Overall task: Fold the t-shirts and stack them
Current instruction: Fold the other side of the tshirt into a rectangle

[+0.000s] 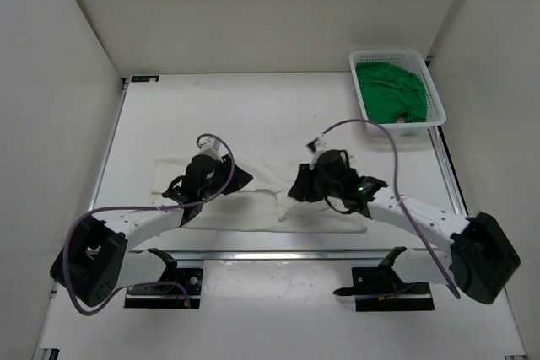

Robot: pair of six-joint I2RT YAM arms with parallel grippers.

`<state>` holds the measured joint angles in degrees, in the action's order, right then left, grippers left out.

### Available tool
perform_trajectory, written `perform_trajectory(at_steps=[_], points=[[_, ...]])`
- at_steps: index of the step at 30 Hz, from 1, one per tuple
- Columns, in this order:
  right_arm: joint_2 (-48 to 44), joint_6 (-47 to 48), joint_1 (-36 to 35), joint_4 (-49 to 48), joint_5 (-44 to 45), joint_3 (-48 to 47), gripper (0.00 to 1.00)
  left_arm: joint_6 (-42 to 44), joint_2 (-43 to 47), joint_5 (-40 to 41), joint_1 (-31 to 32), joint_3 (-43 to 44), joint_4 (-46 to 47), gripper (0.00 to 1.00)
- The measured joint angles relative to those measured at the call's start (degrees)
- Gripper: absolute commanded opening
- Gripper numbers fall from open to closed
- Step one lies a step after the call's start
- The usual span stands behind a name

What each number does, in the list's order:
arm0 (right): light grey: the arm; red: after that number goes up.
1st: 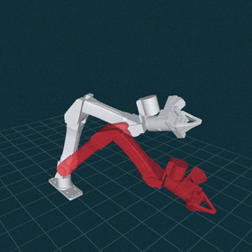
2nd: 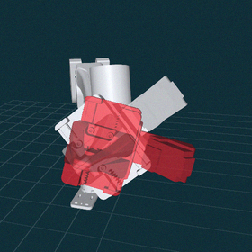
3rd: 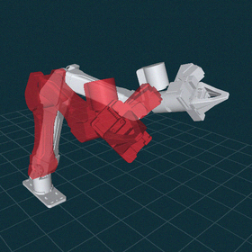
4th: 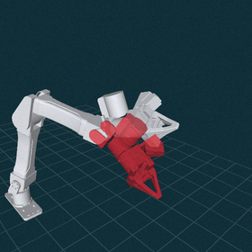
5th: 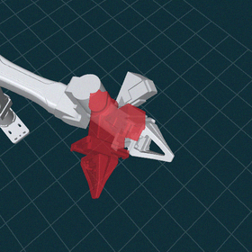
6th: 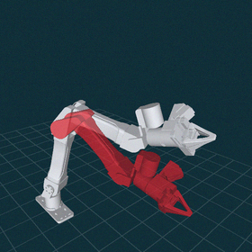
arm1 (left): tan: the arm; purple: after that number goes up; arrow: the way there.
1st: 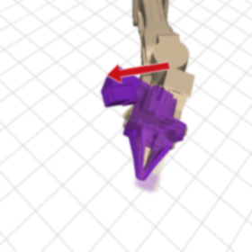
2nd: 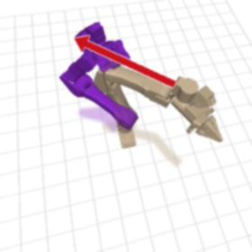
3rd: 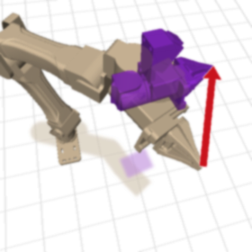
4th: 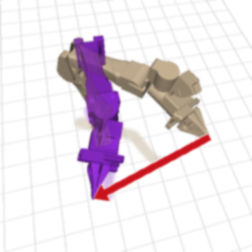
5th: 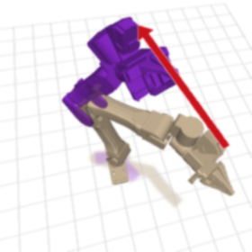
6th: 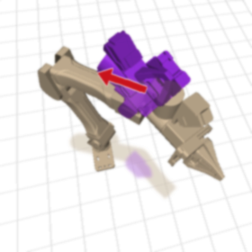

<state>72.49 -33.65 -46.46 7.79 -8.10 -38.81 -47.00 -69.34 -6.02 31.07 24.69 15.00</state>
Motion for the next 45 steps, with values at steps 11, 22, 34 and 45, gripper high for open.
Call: perform_trajectory(at_steps=[11, 22, 34, 45], points=[[-2.12, 0.35, 42.32, -8.98, -4.57, 6.71, 0.18, 2.14, -18.67, -1.40, 8.48, 15.54, 0.02, 0.38], [16.22, 1.86, 45.05, -14.75, -9.22, 1.42, 0.25, 2.67, -28.57, -4.76, 3.91, 19.69, 0.37, 0.37], [22.16, 3.06, 45.38, -17.05, -10.73, -2.49, 0.00, 2.60, -31.12, -8.39, -3.13, 17.62, 2.01, 0.37], [27.61, 3.65, 48.48, -12.90, -13.16, -18.64, 0.23, 2.71, -27.98, -10.49, -9.22, 13.11, 3.43, 0.37]])
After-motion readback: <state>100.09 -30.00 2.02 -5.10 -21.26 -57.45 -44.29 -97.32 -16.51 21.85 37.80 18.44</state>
